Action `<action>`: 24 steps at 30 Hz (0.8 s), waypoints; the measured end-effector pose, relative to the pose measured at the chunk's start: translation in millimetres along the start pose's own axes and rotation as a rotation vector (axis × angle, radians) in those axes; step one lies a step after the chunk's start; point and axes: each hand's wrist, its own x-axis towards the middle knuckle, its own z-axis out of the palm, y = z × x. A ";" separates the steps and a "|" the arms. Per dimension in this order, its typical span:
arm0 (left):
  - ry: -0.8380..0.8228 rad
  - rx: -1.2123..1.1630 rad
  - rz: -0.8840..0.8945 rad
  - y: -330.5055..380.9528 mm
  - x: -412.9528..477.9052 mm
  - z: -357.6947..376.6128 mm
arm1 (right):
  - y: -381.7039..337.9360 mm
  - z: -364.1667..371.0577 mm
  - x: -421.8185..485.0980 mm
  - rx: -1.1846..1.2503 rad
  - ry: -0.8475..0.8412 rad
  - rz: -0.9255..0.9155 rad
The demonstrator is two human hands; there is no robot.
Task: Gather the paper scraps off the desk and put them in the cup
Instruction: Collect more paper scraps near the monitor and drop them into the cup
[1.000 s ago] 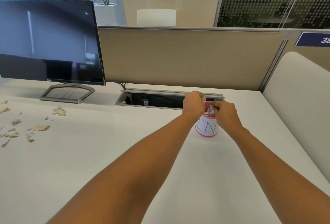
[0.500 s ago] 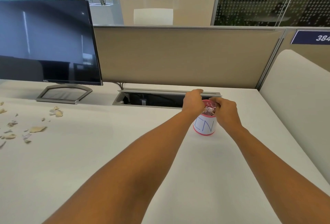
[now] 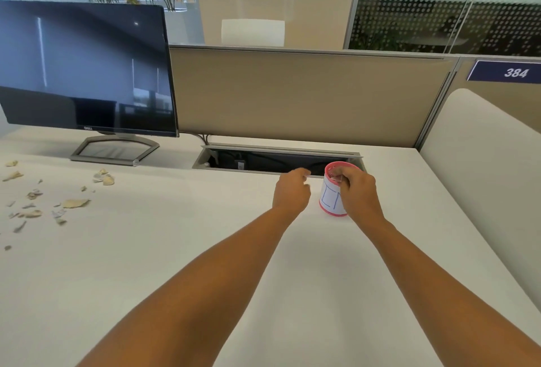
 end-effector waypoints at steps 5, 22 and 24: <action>-0.053 0.077 -0.030 -57.6 -43.8 -22.3 | -25.5 22.4 -42.1 0.062 -0.028 -0.074; 0.188 0.151 -0.307 -269.9 -182.2 -210.9 | -142.8 186.7 -175.4 -0.001 -0.485 -0.278; 0.226 0.162 -0.335 -292.9 -194.6 -236.7 | -166.1 206.9 -185.2 -0.009 -0.531 -0.310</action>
